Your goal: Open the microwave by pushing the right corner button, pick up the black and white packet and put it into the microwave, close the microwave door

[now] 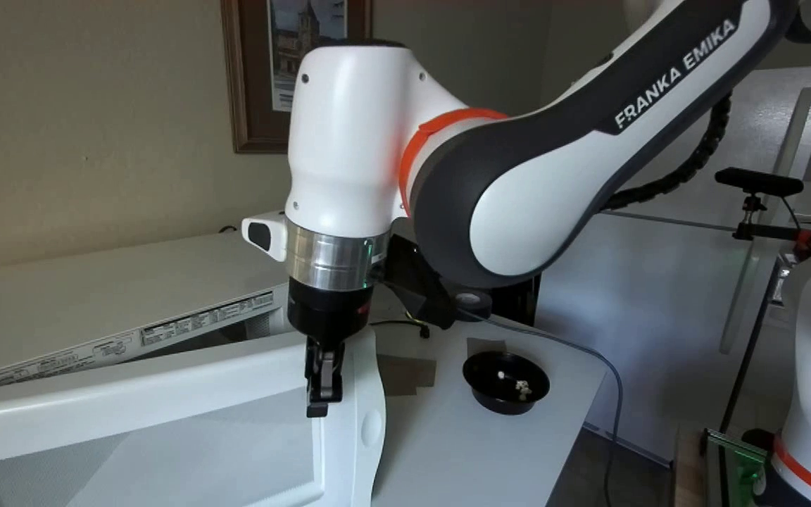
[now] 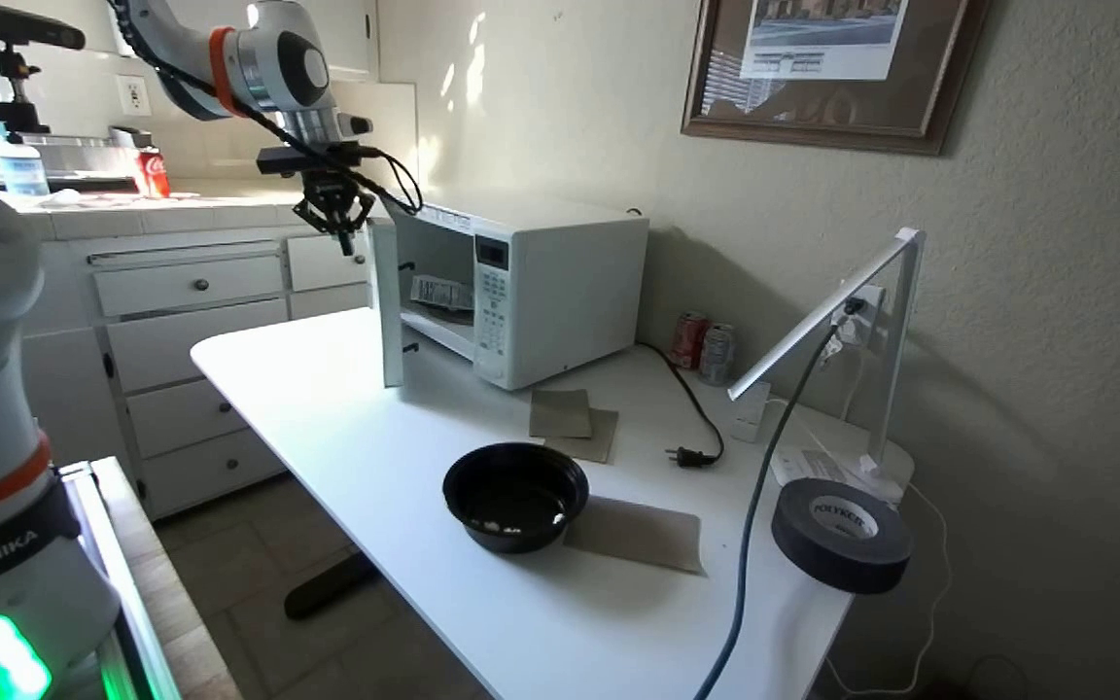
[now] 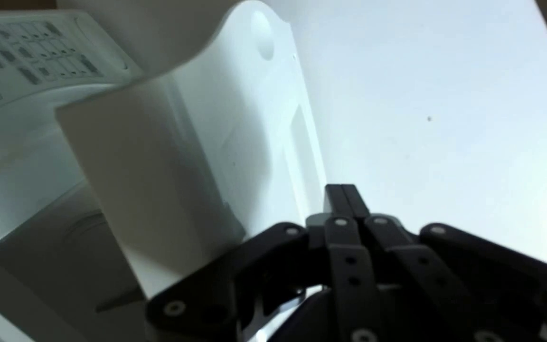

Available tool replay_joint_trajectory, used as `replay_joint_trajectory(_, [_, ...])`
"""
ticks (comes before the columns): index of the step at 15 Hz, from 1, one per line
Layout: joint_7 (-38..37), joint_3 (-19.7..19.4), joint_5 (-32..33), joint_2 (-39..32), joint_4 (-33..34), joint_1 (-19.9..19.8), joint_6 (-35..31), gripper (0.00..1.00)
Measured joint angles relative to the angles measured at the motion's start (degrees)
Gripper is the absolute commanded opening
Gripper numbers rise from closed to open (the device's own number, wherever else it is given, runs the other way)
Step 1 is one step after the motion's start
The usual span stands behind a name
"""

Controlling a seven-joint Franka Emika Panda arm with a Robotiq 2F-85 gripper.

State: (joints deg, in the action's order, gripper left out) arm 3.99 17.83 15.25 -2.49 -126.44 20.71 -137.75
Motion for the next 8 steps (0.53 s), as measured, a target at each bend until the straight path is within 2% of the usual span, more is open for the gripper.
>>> replay_joint_trajectory(4, [-7.53, -1.57, 5.93, 0.53, -1.74, -1.82, -7.20, 0.00])
replay_joint_trajectory(8, [-13.54, -2.78, 10.61, 0.49, -1.61, -2.99, -9.56, 0.00])
